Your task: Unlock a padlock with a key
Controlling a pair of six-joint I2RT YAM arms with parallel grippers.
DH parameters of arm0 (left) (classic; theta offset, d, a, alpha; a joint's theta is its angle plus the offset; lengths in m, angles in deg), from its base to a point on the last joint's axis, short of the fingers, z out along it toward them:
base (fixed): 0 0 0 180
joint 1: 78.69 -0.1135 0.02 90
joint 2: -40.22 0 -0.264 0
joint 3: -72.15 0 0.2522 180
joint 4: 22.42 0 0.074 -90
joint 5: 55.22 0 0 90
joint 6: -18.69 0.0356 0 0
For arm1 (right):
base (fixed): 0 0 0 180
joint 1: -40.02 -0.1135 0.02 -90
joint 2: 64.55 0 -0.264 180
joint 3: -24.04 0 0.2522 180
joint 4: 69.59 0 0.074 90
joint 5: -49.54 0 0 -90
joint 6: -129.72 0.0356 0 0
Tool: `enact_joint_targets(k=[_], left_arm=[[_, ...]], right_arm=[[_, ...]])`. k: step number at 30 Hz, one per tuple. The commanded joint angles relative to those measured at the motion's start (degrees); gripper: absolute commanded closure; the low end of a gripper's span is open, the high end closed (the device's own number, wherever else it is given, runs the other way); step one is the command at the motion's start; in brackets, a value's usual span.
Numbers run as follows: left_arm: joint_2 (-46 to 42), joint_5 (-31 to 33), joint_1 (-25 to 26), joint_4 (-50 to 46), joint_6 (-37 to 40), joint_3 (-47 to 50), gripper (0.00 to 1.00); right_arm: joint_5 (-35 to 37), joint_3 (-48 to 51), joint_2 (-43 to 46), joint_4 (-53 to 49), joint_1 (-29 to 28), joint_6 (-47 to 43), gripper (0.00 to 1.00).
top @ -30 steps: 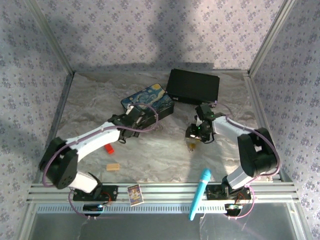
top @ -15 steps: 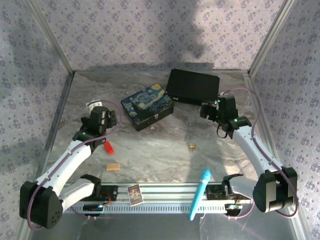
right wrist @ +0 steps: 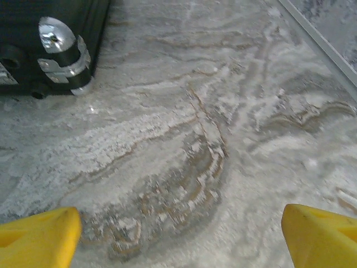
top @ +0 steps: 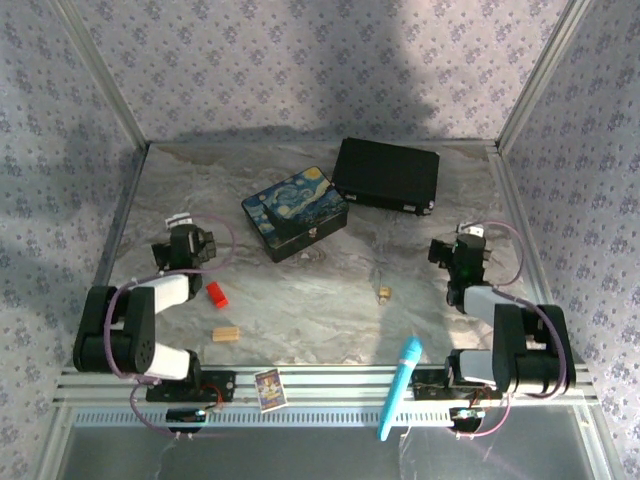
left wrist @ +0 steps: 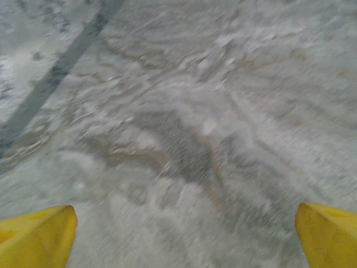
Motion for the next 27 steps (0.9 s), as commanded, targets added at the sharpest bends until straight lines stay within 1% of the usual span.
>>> enact_joint_targets(k=[1, 2, 4, 5, 6, 7, 8, 9, 10, 11, 27], left_arm=[[3.7, -11.2, -2.8, 16.3, 0.9, 1.4, 0.0], [4.2, -13.9, -2.8, 16.4, 1.7, 1.5, 0.0], [7.0, -16.6, -2.7, 21.2, 3.3, 2.4, 0.0], [6.5, -16.8, -2.7, 19.3, 3.3, 2.1, 0.0], [6.2, -16.8, -2.8, 18.2, 3.3, 1.6, 0.0], [6.6, -16.7, -2.6, 19.7, 3.4, 2.1, 0.0], [6.3, -16.8, -2.7, 18.5, 3.4, 1.8, 0.0], [6.4, -16.6, -2.5, 18.9, 3.4, 1.8, 0.0], [6.4, -16.2, -2.4, 19.0, 3.6, 1.8, 0.0], [6.4, -15.9, -2.2, 18.3, 3.7, 1.6, 0.0], [6.4, -15.3, -1.9, 18.7, 3.9, 1.7, 0.0]], right_arm=[[-3.0, -0.3, -3.6, 15.1, 0.3, -3.4, 0.06], [-3.5, 0.0, -5.7, 17.4, 0.4, -3.6, 0.06], [-5.3, -0.2, -11.4, 22.4, 0.2, -4.7, 0.05], [-4.9, -1.6, -12.6, 22.1, -0.6, -5.4, 0.03], [-5.2, -4.1, -11.2, 14.4, -1.1, -6.2, 0.01], [-6.7, -3.9, -11.7, 15.7, -0.6, -6.3, 0.01], [-6.7, -3.4, -11.9, 17.3, -0.6, -6.4, 0.01], [-6.6, -3.9, -11.4, 14.9, -0.7, -6.3, 0.01], [-6.5, -3.6, -11.8, 16.7, -0.7, -6.4, 0.01], [-6.3, -3.8, -11.5, 15.6, -0.8, -6.4, 0.01], [-6.5, -3.7, -11.6, 16.1, -0.8, -6.5, 0.01]])
